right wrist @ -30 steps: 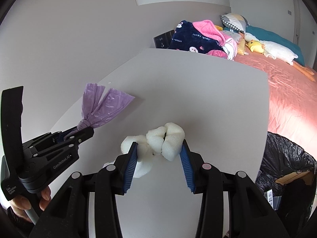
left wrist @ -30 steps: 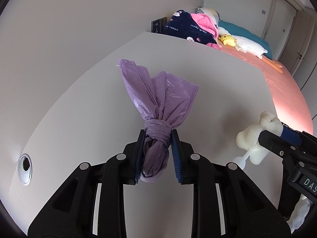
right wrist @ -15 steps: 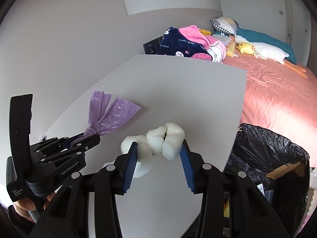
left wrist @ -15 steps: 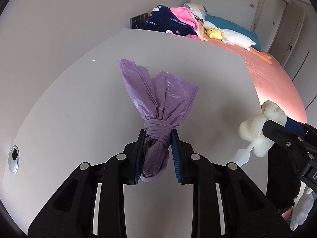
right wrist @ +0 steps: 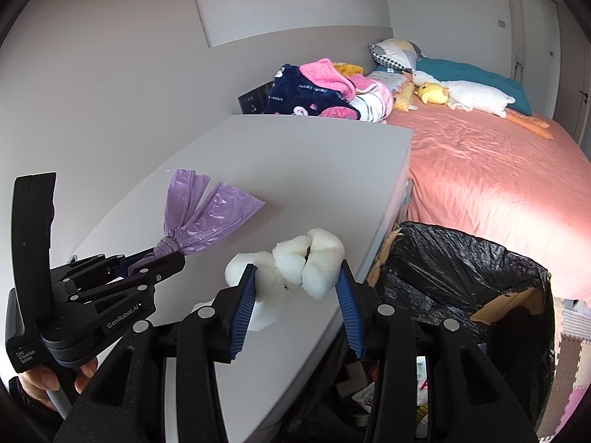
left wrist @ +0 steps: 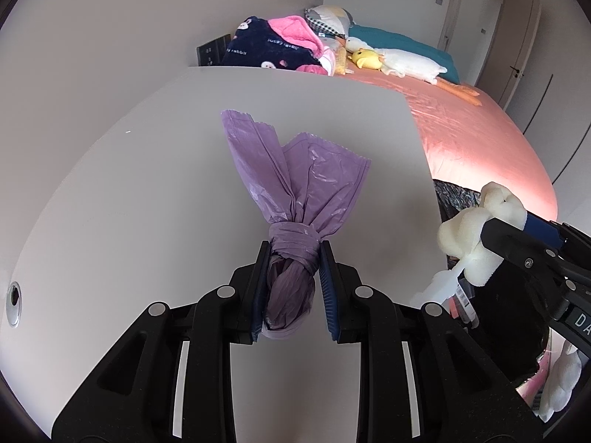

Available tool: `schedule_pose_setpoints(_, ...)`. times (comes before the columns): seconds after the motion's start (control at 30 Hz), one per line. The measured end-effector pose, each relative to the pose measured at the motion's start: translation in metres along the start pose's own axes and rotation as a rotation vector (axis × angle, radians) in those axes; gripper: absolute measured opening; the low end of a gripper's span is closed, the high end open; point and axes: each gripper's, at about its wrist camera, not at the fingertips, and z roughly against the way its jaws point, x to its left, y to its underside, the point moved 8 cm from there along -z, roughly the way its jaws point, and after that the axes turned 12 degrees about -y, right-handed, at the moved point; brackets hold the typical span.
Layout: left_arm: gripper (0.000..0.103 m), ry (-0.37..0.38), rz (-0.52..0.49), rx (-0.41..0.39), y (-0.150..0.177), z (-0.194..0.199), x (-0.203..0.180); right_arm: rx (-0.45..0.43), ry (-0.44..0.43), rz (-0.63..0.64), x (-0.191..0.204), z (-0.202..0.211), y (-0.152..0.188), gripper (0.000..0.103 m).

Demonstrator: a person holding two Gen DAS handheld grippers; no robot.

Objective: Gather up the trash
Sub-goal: 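Carry the purple bag and white foam over the black trash bag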

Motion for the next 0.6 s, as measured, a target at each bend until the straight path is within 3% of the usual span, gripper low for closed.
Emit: schedule_pose_setpoints(0.6, 0.025, 0.083, -0.097, -0.011, -0.006, 0.008, -0.072, -0.054, 0.079, -0.082, -0.059, 0.044, 0.011, 0.045)
